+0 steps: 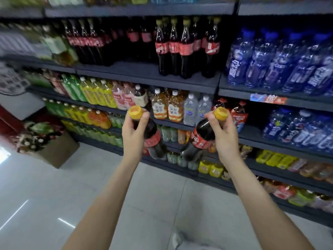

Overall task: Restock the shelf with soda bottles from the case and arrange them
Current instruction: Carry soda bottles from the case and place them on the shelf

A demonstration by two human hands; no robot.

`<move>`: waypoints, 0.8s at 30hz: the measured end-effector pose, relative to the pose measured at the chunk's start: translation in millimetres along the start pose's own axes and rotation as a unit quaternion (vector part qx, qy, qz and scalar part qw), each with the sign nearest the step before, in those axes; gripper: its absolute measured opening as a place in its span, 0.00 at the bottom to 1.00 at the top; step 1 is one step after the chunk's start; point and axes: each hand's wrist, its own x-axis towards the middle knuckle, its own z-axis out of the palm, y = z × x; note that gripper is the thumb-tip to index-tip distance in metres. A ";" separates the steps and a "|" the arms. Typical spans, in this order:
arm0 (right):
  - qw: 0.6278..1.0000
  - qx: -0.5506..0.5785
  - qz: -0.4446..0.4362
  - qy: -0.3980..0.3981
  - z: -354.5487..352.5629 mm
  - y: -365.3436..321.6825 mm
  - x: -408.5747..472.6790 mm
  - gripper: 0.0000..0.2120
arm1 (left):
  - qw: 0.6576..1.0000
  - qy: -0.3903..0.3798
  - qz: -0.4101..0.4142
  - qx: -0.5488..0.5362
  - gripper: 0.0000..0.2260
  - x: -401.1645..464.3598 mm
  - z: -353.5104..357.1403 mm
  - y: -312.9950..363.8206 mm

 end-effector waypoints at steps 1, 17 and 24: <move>1.000 0.006 -0.023 0.010 9.8 -1.0 22.4 0.05 | 1.000 -0.003 0.009 -0.008 0.09 25.6 3.1 -1.6; 0.951 -0.110 -0.157 0.241 94.5 16.7 283.3 0.05 | 0.980 -0.164 0.107 -0.045 0.24 313.5 115.3 -74.5; 0.944 -0.201 -0.112 0.236 105.3 30.1 342.3 0.12 | 0.975 -0.195 0.095 -0.052 0.29 348.7 149.2 -102.0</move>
